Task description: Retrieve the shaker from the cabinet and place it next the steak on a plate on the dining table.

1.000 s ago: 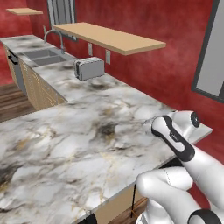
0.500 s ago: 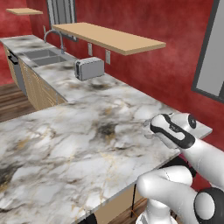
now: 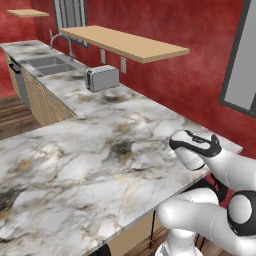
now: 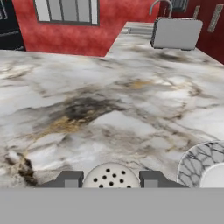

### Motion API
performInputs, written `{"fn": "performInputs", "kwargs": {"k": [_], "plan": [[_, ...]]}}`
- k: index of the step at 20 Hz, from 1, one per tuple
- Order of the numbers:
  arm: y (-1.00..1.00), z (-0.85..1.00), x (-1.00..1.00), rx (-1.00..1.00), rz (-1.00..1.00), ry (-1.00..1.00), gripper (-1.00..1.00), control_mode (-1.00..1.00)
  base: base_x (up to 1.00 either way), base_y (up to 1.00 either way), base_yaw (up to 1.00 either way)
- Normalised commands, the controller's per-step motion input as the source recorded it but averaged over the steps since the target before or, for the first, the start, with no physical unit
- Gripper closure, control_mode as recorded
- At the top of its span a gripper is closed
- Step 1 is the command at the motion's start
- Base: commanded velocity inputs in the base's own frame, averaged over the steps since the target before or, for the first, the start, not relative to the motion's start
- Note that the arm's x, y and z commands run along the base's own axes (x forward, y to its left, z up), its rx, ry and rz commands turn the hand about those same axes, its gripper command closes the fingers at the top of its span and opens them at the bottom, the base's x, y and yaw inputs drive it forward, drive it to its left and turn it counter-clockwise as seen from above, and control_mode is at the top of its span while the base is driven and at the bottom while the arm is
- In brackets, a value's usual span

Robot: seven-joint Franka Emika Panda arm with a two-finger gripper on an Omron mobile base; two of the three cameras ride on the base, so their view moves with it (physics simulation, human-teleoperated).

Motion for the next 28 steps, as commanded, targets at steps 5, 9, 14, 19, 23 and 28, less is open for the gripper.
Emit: {"fn": "performInputs", "kwargs": {"k": [5, 9, 14, 19, 23, 28], "plan": [[0.00, -0.25, 0.16, -0.01, 0.05, 0.00, 1.00, -1.00, 0.00, 0.00, 0.00], [-0.04, -0.15, 0.24, 0.00, 0.04, 0.00, 1.00, -1.00, 0.00, 0.00, 0.00], [-0.03, -0.13, 0.21, 0.00, 0.04, 0.00, 1.00, -1.00, 0.00, 0.00, 0.00], [0.00, -0.21, 0.02, -0.03, 0.05, -0.02, -1.00, -1.00, 0.00, 0.00, 0.00], [0.00, -0.16, -0.02, -0.06, 0.05, -0.03, -1.00, -1.00, 0.00, 0.00, 0.00], [0.00, 0.00, 0.00, -0.01, 0.03, 0.00, -1.00, -1.00, 0.00, 0.00, 0.00]]}}
